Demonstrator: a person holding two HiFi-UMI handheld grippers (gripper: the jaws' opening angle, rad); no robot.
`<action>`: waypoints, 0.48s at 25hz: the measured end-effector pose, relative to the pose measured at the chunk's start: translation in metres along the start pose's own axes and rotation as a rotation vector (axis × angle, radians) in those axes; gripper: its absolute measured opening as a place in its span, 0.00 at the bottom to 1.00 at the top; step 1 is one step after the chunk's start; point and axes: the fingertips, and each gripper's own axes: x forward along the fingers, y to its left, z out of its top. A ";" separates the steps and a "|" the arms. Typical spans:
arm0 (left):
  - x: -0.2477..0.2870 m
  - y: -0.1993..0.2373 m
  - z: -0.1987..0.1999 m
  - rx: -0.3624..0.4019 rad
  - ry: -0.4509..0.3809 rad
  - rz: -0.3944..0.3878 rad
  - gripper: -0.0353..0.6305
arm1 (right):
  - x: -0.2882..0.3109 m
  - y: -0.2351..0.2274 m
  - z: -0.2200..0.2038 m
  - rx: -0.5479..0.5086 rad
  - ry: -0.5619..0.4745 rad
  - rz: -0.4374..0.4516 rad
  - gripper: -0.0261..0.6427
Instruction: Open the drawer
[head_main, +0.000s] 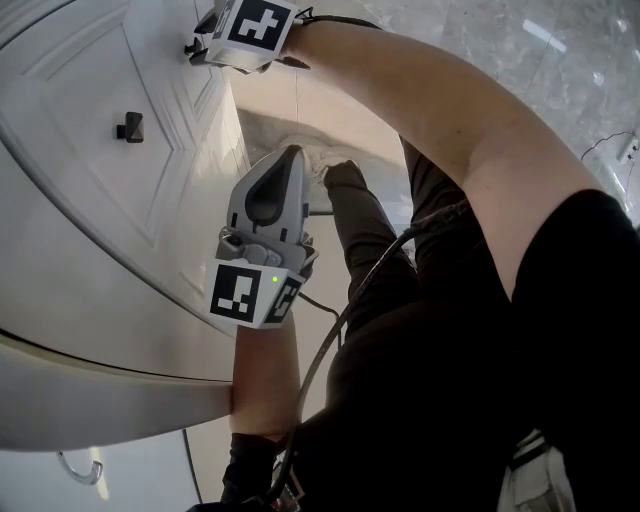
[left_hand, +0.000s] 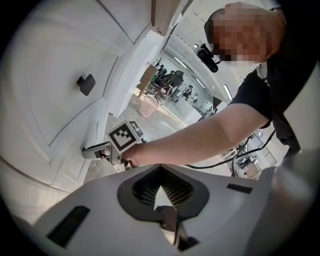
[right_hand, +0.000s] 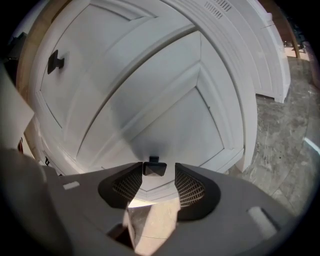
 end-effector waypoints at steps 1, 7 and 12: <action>-0.001 0.004 0.001 -0.004 -0.005 0.011 0.04 | 0.002 0.000 0.000 -0.001 0.002 0.000 0.30; -0.004 0.018 -0.002 -0.053 -0.017 0.053 0.04 | 0.012 -0.001 0.001 -0.010 0.012 -0.001 0.25; -0.007 0.026 -0.003 -0.064 -0.020 0.089 0.04 | 0.019 -0.002 0.001 -0.029 0.018 -0.001 0.25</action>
